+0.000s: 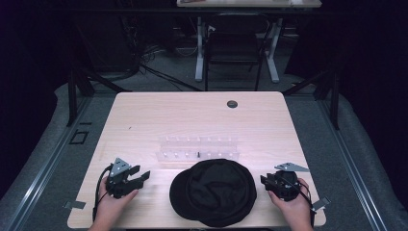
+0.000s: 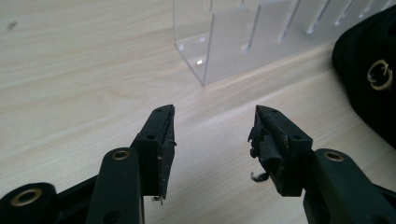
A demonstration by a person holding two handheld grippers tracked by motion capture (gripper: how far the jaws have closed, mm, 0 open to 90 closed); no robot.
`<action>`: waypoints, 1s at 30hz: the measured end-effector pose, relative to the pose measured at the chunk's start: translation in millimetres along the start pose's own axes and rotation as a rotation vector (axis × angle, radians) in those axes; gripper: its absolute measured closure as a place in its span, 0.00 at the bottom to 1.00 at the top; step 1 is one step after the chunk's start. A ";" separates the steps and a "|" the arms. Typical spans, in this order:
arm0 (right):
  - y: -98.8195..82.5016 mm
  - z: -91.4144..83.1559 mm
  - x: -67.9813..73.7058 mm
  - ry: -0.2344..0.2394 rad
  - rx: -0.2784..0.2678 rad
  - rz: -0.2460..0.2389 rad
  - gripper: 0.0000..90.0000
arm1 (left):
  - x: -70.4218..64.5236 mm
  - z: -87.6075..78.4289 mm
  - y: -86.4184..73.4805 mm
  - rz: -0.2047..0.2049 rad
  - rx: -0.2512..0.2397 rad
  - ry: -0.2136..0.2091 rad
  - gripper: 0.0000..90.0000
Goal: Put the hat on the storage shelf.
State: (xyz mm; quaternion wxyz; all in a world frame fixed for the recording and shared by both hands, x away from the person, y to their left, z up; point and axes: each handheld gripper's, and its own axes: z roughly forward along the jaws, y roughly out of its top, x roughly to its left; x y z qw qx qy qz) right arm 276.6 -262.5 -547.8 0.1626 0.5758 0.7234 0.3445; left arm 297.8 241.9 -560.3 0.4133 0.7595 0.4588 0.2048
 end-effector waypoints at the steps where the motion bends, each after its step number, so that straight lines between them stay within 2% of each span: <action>1: 0.8 0.8 -2.5 0.004 0.010 0.007 0.75 | -1.2 -0.5 0.9 -0.006 0.015 0.003 0.58; 3: 1.9 1.9 -5.1 0.020 0.021 0.037 0.75 | -1.6 -0.3 0.6 0.001 0.014 0.014 0.59; 7: 2.6 2.2 -5.6 0.029 0.035 0.058 0.76 | -1.3 1.1 -1.8 0.004 0.040 0.028 0.60; 9: 2.9 0.9 -1.4 0.046 0.045 0.049 0.77 | -1.5 1.2 -2.2 -0.001 0.058 0.023 0.60; 15: 4.1 -6.1 6.8 0.066 0.028 0.048 0.76 | -3.4 -3.3 -0.6 -0.005 0.052 0.012 0.59; 20: 5.7 -11.8 9.8 0.073 0.040 0.061 0.76 | -4.9 -2.6 0.0 0.004 0.057 0.010 0.58; 22: 8.7 -12.7 9.5 0.090 0.052 0.076 0.76 | -5.0 -1.6 0.0 0.002 0.055 0.002 0.58; 30: 23.6 -14.8 14.0 0.094 0.106 0.077 0.77 | -7.8 1.4 -1.2 0.010 0.068 -0.004 0.57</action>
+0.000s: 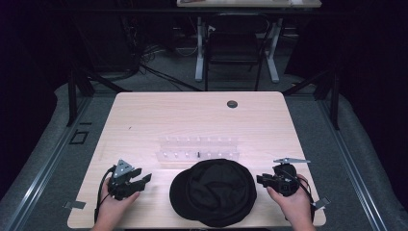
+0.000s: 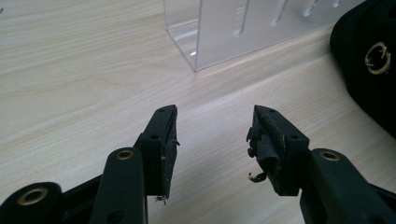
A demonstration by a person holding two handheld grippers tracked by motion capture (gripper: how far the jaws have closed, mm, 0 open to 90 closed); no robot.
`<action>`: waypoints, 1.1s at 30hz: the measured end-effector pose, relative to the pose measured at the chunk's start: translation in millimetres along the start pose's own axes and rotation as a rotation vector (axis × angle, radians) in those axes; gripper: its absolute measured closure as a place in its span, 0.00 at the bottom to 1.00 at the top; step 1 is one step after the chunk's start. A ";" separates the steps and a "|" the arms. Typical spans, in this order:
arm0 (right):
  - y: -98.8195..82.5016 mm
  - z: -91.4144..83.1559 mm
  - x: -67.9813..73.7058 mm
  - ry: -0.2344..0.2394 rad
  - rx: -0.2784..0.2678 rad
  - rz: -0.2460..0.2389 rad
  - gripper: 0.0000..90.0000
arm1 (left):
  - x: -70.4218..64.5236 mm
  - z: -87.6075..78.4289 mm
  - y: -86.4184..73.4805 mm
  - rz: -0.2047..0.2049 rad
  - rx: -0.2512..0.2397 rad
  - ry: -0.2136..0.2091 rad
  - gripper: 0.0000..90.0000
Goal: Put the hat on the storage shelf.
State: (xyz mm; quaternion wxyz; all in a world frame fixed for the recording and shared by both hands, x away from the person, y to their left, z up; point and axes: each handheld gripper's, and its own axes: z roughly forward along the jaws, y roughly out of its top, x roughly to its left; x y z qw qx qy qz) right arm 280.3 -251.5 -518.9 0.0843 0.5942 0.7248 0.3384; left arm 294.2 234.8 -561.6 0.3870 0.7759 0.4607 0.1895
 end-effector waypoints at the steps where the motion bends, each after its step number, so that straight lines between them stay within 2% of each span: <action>1: 3.8 -0.4 3.1 0.003 0.016 -0.003 0.77 | -0.6 0.1 -0.1 0.003 -0.003 -0.001 0.57; 3: 7.0 -0.6 7.1 -0.016 0.033 -0.021 0.77 | -3.0 -0.9 0.6 0.009 0.005 -0.019 0.59; 6: 10.7 -0.7 10.6 -0.026 0.057 -0.031 0.77 | -5.1 -0.3 0.8 0.019 0.001 -0.019 0.59; 9: 14.7 -1.5 13.1 -0.002 0.090 -0.017 0.77 | -7.0 -0.8 1.7 0.028 0.009 -0.018 0.59; 14: 16.8 -0.7 15.5 -0.006 0.112 -0.019 0.78 | -6.3 0.0 1.1 0.027 0.014 -0.017 0.59; 15: 17.9 0.2 15.0 0.006 0.123 -0.014 0.78 | -6.0 0.4 0.9 0.021 0.004 -0.015 0.59; 19: 19.6 0.6 14.4 0.002 0.139 -0.003 0.79 | -5.7 0.4 1.0 0.021 0.006 -0.015 0.59; 21: 20.6 2.5 14.8 0.024 0.162 0.017 0.78 | -6.1 0.6 1.3 0.019 0.010 -0.016 0.59; 24: 21.0 3.4 16.8 0.020 0.163 0.021 0.78 | -6.0 0.7 1.5 0.026 0.012 -0.017 0.59; 26: 22.8 3.2 17.0 0.010 0.189 0.000 0.78 | -6.6 1.4 1.4 0.024 0.006 -0.017 0.59; 28: 24.2 4.6 17.8 0.020 0.211 -0.005 0.77 | -7.0 1.6 1.6 0.025 0.007 -0.017 0.58; 33: 29.5 7.9 19.2 0.003 0.262 -0.012 0.77 | -7.5 2.4 1.9 0.023 0.004 -0.019 0.58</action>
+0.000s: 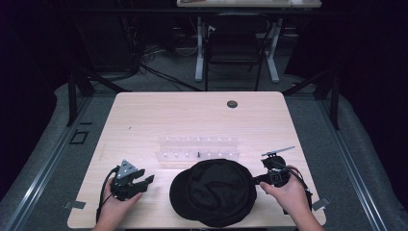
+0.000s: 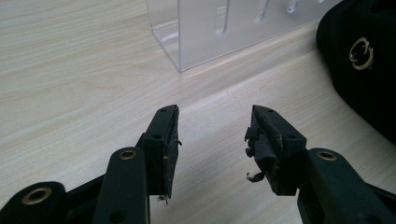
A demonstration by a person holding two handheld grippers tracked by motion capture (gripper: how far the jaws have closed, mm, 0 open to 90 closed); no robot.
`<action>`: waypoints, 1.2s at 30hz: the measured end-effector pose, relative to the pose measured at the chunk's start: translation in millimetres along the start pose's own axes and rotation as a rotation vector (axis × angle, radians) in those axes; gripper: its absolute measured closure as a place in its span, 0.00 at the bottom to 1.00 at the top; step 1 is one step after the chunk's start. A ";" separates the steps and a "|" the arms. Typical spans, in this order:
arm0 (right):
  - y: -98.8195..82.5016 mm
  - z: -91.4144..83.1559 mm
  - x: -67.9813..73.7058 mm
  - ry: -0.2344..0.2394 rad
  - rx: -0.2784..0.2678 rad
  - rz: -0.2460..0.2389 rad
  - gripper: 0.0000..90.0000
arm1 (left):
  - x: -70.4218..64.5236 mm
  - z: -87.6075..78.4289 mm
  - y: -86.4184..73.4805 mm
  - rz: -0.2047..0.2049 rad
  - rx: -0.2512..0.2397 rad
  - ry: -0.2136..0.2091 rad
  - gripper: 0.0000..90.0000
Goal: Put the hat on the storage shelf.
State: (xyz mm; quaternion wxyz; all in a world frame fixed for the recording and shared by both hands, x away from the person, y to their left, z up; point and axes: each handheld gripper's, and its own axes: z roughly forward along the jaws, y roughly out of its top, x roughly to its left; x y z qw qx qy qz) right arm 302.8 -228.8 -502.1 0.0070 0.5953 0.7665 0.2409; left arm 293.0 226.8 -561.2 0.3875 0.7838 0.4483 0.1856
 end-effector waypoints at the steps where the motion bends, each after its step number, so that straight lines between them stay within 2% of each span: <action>1: 1.0 0.4 0.4 -0.005 0.003 0.003 0.77 | 0.0 0.0 0.0 0.000 0.000 0.000 0.58; 3: 3.1 0.7 0.3 -0.009 0.022 0.005 0.77 | 0.2 0.0 0.1 -0.002 0.001 0.002 0.58; 4: 4.9 2.0 -0.3 0.004 0.043 0.001 0.77 | 0.1 0.1 0.0 -0.001 0.001 0.008 0.58; 6: 5.9 2.7 -0.4 0.009 0.058 0.003 0.77 | 0.7 -0.3 0.2 -0.001 0.008 -0.003 0.58; 8: 8.2 4.8 -1.0 -0.004 0.070 0.009 0.77 | 0.2 0.1 -0.1 -0.002 0.001 0.001 0.58; 20: 20.6 12.1 -4.3 -0.003 0.117 0.022 0.81 | -0.1 0.5 0.2 -0.003 0.016 0.002 0.58; 24: 25.0 14.7 -5.5 0.000 0.139 0.023 0.83 | -0.4 1.4 -0.4 -0.008 0.000 0.006 0.58; 27: 27.0 15.5 -6.3 0.000 0.148 0.021 0.84 | 0.1 0.9 -0.1 -0.006 0.009 -0.002 0.58; 33: 30.5 21.8 -6.7 0.009 0.158 0.048 0.85 | 0.7 0.9 0.2 -0.006 0.016 -0.008 0.58; 34: 35.0 20.0 -9.6 0.004 0.230 -0.006 0.85 | 0.9 1.0 0.1 -0.004 0.012 -0.004 0.58; 35: 35.0 20.0 -9.6 0.004 0.230 -0.006 0.85 | 0.9 1.0 0.1 -0.004 0.012 -0.004 0.58; 36: 33.0 23.4 -7.5 0.011 0.186 0.038 0.85 | 0.9 1.2 0.0 -0.006 0.008 -0.004 0.58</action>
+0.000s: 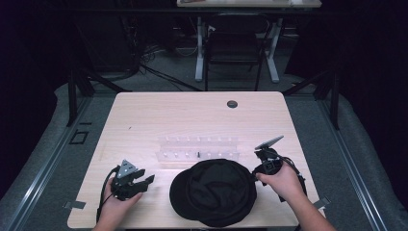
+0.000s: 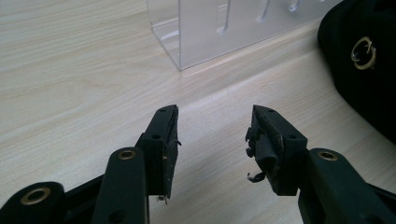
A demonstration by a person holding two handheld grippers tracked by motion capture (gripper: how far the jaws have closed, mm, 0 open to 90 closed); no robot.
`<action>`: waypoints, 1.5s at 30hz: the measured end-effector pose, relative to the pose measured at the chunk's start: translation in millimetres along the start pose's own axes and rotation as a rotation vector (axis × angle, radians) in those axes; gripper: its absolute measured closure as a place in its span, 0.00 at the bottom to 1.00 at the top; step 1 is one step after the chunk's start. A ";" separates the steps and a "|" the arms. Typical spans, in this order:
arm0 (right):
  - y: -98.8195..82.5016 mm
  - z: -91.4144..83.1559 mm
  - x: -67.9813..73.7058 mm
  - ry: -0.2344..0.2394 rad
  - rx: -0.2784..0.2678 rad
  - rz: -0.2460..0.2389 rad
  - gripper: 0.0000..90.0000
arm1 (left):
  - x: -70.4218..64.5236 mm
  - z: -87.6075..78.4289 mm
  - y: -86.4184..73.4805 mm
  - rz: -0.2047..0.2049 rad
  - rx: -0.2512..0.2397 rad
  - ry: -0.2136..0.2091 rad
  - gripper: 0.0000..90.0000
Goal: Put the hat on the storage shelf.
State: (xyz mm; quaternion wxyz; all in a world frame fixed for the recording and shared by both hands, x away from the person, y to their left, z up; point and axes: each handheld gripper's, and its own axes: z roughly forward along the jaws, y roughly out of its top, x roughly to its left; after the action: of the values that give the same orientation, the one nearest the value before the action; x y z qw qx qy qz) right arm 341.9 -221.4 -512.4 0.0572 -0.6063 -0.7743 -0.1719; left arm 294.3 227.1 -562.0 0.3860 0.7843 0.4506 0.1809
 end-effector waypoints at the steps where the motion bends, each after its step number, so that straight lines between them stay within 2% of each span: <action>1: 1.3 0.1 -0.4 0.003 0.015 -0.005 0.85 | 0.2 -0.1 0.1 0.000 0.003 -0.001 0.58; 3: 1.8 3.1 -0.3 0.011 0.003 0.012 0.85 | 0.0 0.1 0.1 -0.004 0.006 -0.002 0.58; 4: 4.3 2.7 -1.7 0.005 0.040 -0.006 0.85 | 0.2 -0.1 0.1 -0.001 0.008 -0.002 0.58; 7: 4.8 6.4 -0.9 0.008 0.028 0.013 0.85 | 0.1 -0.1 0.1 -0.004 0.005 -0.004 0.58; 9: 5.7 6.4 -1.6 0.010 0.044 0.004 0.85 | 0.2 -0.1 0.1 -0.005 0.006 -0.003 0.58; 10: 4.3 11.5 0.1 0.024 0.001 0.044 0.84 | 0.2 0.1 0.1 -0.006 0.005 -0.003 0.58; 11: 4.3 11.5 0.1 0.024 0.001 0.044 0.84 | 0.2 0.1 0.1 -0.006 0.005 -0.003 0.58; 12: 7.2 8.7 -1.3 0.010 0.063 0.003 0.84 | 0.2 0.1 0.1 -0.005 0.006 -0.003 0.58; 13: 7.2 10.5 -0.7 0.012 0.055 0.011 0.84 | 0.2 0.2 0.1 -0.006 0.005 -0.003 0.58; 18: 11.9 14.4 -1.6 0.000 0.089 -0.007 0.82 | 0.2 0.5 0.2 -0.005 0.008 -0.005 0.58; 25: 13.5 18.3 -1.6 0.002 0.080 0.004 0.82 | 0.3 0.6 0.3 -0.005 0.010 -0.007 0.58; 26: 14.7 17.9 -2.5 0.003 0.101 -0.011 0.82 | 0.2 0.7 0.2 -0.006 0.011 -0.009 0.58; 29: 13.9 20.3 -2.4 0.012 0.090 0.001 0.82 | 0.0 1.3 0.0 -0.007 0.005 -0.006 0.58; 30: 14.6 20.0 -2.7 0.007 0.109 -0.009 0.82 | 0.3 1.1 0.1 -0.005 0.007 -0.005 0.58; 36: 15.0 21.3 -1.2 0.014 0.131 -0.016 0.87 | 0.8 1.1 0.3 -0.009 0.010 -0.010 0.58; 37: 14.3 22.4 0.0 0.020 0.121 0.003 0.89 | 0.8 0.8 0.4 -0.009 0.014 -0.008 0.58; 41: 15.6 21.5 -0.6 0.014 0.148 -0.021 0.87 | 1.0 0.9 0.4 -0.010 0.015 -0.009 0.58; 45: 16.7 21.2 -1.7 0.012 0.140 -0.018 0.84 | 0.8 1.4 0.3 -0.012 0.009 -0.006 0.58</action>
State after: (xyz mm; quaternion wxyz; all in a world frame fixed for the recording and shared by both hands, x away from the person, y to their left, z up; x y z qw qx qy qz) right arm 360.9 -212.5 -529.4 0.1024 -0.5928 -0.7895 -0.1215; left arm 295.8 227.1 -562.7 0.3848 0.7839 0.4551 0.1741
